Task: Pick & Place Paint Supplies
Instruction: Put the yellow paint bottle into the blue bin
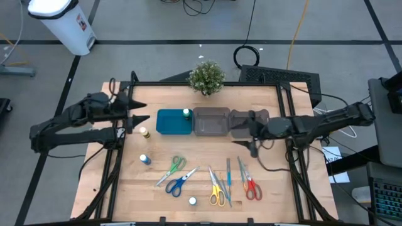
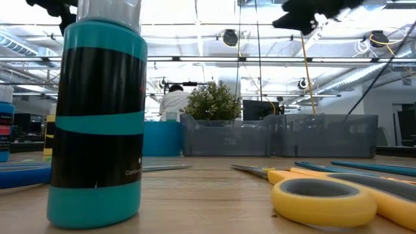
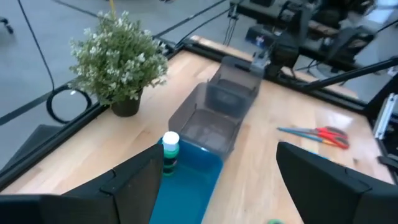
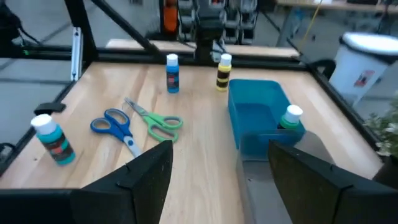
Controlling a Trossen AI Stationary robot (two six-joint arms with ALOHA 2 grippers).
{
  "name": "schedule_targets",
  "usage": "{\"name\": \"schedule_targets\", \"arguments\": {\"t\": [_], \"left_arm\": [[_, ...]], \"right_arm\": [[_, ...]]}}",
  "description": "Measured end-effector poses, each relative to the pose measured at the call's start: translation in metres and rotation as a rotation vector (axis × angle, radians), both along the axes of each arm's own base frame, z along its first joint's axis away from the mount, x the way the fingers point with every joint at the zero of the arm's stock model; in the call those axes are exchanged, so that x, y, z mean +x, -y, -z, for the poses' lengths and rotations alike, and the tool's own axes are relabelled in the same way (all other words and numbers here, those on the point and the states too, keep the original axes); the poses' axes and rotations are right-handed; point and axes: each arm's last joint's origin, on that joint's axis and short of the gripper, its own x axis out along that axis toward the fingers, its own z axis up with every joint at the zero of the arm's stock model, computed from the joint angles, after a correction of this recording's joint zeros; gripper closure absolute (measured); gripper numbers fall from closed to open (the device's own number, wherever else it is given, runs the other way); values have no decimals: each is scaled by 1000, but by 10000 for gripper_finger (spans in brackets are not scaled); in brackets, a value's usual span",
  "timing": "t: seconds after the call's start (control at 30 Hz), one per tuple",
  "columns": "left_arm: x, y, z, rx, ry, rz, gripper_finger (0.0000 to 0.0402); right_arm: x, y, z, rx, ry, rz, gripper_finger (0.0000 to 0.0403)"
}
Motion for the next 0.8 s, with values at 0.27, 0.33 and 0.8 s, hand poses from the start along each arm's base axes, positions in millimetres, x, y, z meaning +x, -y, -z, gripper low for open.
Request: {"name": "schedule_targets", "arguments": {"t": [0.27, 0.33, 0.8], "left_arm": [[-5, 4, -2, 2, 26, 25, 87], [-5, 4, -1, 4, 23, 26, 84], [-3, 5, -1, 22, 13, 38, 93]], "right_arm": [[-55, 15, 26, 83, 168, 49, 151], [-65, 19, 29, 85, 206, 74, 151], [-96, 30, 73, 26, 289, 292, 151]]}}
